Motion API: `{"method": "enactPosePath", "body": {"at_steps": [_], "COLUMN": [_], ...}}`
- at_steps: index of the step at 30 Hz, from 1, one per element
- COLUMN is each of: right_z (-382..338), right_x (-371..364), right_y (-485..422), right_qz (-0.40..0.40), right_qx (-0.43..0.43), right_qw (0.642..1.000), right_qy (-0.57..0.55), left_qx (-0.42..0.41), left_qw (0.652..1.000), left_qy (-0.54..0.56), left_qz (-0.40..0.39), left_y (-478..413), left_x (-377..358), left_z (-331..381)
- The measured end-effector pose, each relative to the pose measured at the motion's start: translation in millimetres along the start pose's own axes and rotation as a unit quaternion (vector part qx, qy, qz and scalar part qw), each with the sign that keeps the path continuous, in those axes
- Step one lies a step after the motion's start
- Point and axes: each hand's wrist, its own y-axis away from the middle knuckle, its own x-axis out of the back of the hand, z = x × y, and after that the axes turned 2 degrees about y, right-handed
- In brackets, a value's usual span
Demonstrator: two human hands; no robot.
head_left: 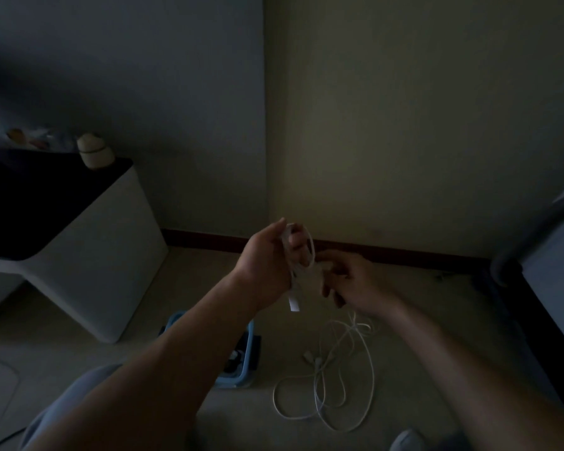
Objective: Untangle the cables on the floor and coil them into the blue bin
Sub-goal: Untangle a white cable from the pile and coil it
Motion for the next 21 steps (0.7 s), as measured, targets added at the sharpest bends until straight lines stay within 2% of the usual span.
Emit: {"method": "enactPosePath", "body": {"at_steps": [3,6,13,17,21], "right_z": [-7,-14,-23,-27,-30], "right_x": [-9,-12,-3,-1,-3], "right_y": [7,8,10,11,13], "right_qz": [-0.073,-0.085,-0.15,-0.155,-0.094], "right_qx": [0.046,0.056,-0.032,-0.022,0.009], "right_qw": [0.996,0.994,0.983,0.984,0.993], "right_qy": [0.039,0.049,-0.105,-0.086,-0.068], "left_qx": [-0.047,-0.09,-0.172,-0.21,-0.188], "left_qw": [0.998,0.994,0.968,0.927,0.867], "left_qy": [0.015,-0.029,-0.149,-0.29,-0.45], "left_qz": [0.039,0.06,0.103,0.116,0.105], "left_y": [1,-1,-2,-7,-15], "left_x": [-1,-1,3,6,12], "left_z": [9,12,8,4,-8]}}
